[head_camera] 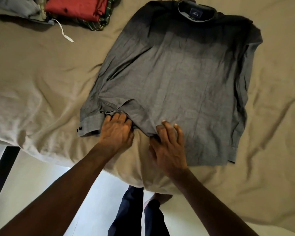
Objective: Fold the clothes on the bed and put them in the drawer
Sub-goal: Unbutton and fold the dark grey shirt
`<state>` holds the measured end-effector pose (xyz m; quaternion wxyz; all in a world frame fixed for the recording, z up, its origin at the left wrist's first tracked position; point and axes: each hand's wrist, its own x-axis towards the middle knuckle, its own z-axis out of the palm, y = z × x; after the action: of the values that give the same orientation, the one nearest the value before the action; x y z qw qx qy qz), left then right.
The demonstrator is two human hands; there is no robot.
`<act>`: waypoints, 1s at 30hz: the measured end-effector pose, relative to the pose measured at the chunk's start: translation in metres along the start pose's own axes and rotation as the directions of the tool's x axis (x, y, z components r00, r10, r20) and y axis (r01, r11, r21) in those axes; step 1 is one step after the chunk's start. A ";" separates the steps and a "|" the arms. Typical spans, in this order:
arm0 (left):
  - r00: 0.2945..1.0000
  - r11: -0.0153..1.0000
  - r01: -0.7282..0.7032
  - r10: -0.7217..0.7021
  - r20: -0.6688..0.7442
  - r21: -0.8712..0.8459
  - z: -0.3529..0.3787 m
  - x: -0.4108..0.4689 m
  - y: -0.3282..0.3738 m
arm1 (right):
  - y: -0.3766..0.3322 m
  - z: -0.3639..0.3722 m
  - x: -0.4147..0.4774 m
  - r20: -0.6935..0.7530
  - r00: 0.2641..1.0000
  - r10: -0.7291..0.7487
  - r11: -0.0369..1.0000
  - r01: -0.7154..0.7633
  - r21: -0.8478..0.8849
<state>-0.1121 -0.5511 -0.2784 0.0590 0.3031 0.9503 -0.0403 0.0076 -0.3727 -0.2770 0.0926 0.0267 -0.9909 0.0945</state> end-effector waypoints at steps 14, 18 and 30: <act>0.962 0.931 0.270 -0.268 0.043 -0.245 -0.035 -0.007 -0.009 | -0.022 0.005 -0.010 0.270 0.963 -0.016 0.997 -0.006 0.082; 0.808 0.803 0.566 -0.493 0.322 -0.188 -0.008 0.012 -0.047 | -0.025 0.011 0.005 0.426 0.896 -0.123 0.989 0.074 0.128; 0.711 0.653 0.686 -0.696 0.103 -0.319 -0.028 0.003 -0.106 | -0.050 0.006 0.043 0.354 0.935 -0.038 0.910 -0.114 0.398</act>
<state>-0.1784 -0.6323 -0.2470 0.0763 -0.0951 0.9868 0.1064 -0.0320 -0.4239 -0.2654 -0.0968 0.0426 -0.9491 0.2966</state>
